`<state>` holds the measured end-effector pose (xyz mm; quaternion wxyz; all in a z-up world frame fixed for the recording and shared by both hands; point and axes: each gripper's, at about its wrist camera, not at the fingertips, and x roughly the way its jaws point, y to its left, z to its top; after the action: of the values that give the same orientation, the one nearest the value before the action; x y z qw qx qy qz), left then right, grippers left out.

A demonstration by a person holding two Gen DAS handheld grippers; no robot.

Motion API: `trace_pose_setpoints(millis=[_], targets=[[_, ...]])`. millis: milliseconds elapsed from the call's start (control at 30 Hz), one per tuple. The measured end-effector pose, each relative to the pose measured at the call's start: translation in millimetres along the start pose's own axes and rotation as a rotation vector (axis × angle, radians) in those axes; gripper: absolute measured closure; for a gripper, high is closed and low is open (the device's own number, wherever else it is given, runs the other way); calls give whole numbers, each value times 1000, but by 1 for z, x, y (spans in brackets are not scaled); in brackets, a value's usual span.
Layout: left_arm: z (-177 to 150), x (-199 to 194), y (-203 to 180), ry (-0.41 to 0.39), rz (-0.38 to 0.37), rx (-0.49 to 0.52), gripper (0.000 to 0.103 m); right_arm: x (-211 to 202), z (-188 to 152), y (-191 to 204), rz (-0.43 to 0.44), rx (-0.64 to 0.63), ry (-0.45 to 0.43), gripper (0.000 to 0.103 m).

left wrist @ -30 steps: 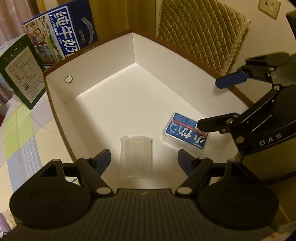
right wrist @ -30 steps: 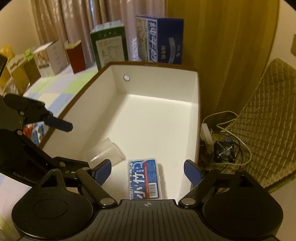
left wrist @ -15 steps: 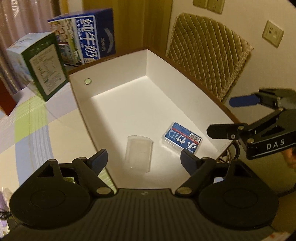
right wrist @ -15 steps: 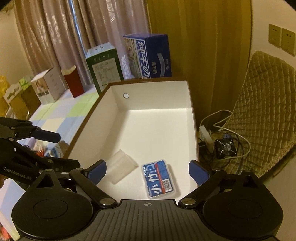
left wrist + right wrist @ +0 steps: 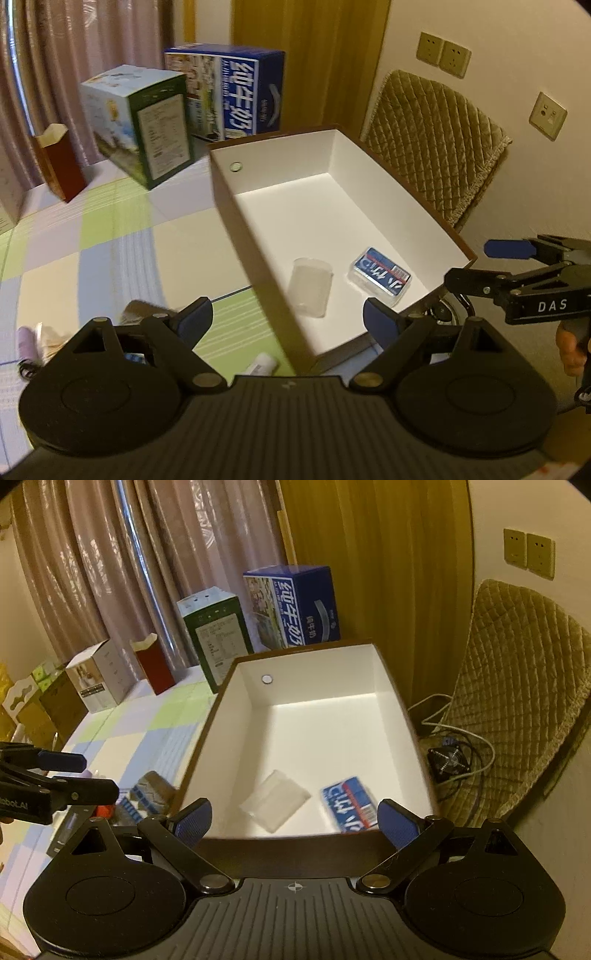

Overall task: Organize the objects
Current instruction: 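Withdraw both open tools from the brown box back over the table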

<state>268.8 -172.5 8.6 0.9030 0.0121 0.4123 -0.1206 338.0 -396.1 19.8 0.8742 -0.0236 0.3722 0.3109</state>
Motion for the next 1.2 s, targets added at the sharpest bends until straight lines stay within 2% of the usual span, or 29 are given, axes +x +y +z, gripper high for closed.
trace_pose_setpoints(millis=[267, 600, 900, 1100, 1200], targets=[[-28, -38, 30, -24, 11, -38, 16, -10, -15, 39, 10, 13, -11, 9], [-64, -69, 75, -16, 41, -90, 14, 4, -38, 96, 60, 28, 26, 9], [-104, -84, 122, 16, 94, -156, 14, 30, -61, 140, 77, 15, 66, 9], [-129, -84, 151, 50, 145, -198, 14, 50, -71, 158, 47, 44, 71, 10], [-138, -80, 164, 63, 162, -226, 14, 61, -74, 164, 31, 53, 77, 13]])
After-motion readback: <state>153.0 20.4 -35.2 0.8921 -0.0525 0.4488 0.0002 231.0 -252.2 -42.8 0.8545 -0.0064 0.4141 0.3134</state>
